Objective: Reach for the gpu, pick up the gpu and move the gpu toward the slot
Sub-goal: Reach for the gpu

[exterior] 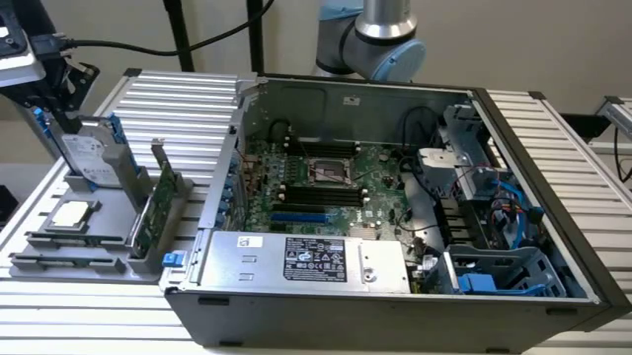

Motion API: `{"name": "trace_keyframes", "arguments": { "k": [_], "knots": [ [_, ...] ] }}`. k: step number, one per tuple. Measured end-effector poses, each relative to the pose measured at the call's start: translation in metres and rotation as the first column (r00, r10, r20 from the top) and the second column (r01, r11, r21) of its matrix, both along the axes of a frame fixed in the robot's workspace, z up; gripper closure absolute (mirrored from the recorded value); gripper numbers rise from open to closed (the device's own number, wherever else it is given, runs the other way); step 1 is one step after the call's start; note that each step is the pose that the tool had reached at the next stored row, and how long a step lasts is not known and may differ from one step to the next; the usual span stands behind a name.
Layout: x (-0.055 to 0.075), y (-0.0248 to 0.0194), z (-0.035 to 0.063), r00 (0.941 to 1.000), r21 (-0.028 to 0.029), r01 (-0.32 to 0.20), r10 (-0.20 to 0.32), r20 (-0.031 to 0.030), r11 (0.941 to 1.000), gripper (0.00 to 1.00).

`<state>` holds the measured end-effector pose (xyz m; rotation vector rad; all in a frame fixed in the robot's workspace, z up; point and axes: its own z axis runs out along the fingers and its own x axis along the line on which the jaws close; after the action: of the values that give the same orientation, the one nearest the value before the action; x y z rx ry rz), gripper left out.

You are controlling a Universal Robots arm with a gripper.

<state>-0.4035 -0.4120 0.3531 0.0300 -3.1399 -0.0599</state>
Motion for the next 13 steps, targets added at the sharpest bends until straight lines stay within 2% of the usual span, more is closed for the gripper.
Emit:
{"name": "trace_keyframes", "arguments": {
  "k": [3, 5, 13],
  "knots": [
    [0.000, 0.0000, 0.0000, 1.0000, 0.0001, 0.000, 0.000, 0.0000, 1.0000, 0.89],
    [0.001, -0.0018, 0.0000, 1.0000, 0.0000, 0.000, 0.000, -0.0003, 1.0000, 0.89],
    [0.024, -0.0220, -0.0007, 1.0000, 0.0001, 0.000, 0.000, -0.0029, 1.0000, 0.89]
  ]
}}
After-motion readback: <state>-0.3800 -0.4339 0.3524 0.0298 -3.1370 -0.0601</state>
